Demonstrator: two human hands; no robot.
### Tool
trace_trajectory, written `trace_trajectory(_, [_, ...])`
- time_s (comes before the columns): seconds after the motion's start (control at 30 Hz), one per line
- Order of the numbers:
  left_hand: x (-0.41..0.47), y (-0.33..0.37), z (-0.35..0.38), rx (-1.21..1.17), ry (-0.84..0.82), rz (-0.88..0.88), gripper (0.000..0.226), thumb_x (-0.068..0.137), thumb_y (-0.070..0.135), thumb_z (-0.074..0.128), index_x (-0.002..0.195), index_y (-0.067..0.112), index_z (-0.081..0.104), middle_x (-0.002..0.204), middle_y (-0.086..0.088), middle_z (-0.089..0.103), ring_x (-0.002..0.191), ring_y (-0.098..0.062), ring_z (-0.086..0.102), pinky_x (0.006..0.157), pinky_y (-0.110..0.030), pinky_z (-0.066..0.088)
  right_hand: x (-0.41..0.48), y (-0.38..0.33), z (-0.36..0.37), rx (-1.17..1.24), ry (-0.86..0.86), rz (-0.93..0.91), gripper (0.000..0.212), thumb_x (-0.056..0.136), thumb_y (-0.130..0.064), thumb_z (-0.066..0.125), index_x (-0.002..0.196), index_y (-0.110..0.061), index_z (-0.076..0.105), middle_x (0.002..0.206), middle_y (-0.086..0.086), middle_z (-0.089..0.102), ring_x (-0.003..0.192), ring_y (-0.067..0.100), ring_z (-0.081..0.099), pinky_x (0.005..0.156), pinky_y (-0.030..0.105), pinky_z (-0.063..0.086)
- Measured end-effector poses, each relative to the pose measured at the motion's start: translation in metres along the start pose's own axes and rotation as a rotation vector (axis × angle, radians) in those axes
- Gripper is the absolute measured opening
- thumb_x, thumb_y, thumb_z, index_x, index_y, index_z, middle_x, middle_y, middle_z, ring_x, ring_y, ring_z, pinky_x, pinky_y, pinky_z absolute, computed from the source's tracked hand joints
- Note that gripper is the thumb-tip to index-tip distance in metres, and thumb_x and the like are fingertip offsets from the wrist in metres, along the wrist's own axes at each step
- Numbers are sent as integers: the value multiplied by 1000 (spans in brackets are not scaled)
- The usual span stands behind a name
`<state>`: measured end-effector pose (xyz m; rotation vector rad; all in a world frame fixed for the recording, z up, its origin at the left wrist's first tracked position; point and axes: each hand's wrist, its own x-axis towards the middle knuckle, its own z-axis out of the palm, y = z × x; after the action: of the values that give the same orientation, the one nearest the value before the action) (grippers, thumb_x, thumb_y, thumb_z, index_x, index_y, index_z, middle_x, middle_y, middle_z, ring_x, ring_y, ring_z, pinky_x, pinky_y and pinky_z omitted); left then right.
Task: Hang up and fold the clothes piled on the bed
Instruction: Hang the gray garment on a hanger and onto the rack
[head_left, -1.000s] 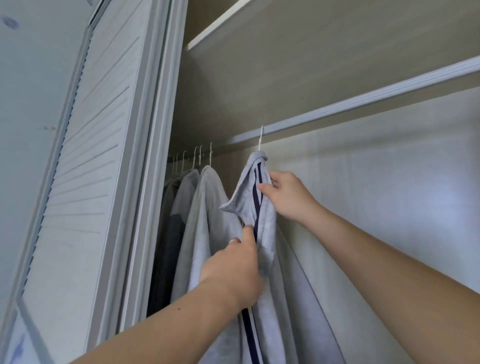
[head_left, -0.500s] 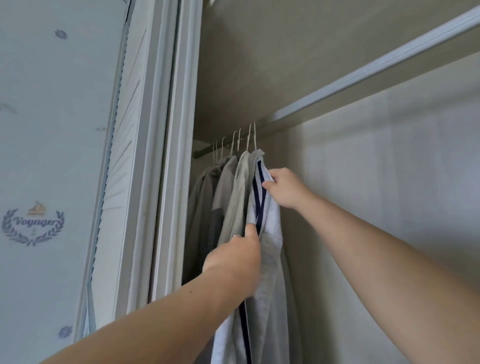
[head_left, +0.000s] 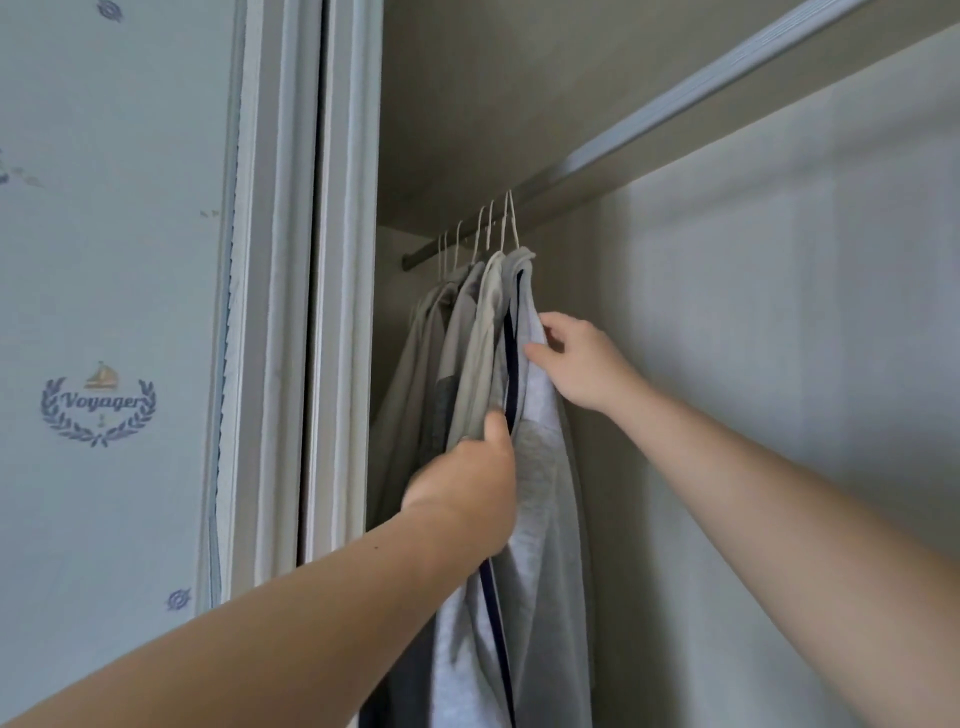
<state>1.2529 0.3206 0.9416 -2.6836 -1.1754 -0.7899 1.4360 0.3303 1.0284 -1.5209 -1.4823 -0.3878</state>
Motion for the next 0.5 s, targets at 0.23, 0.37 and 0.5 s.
trace_trajectory(0.23, [-51, -11, -1, -164, 19, 132, 84, 98, 34, 59, 158, 23, 2, 159, -7, 24, 142, -30, 33, 111, -42, 39, -93, -22, -13, 66, -35, -11, 63, 100, -55, 41, 157, -42, 17, 165, -17, 18, 152, 6, 14, 125, 42, 17])
trace_trajectory(0.37, [-109, -37, -7, -222, 142, 303, 81, 99, 55, 47, 160, 24, 4, 167, 6, 8, 153, -14, 8, 118, -26, 15, -148, -49, -6, -60, -57, -22, 63, 98, -61, 30, 157, -47, 12, 166, -20, 8, 153, 7, 0, 125, 43, 4])
trace_trajectory(0.5, [-187, -74, -15, -196, 201, 337, 86, 91, 78, 16, 161, 28, 8, 168, 8, 7, 155, -11, -1, 125, -30, 5, -203, -88, 13, -111, -92, -31, 65, 95, -68, 25, 155, -53, 6, 166, -22, 3, 154, 10, -5, 125, 48, 2])
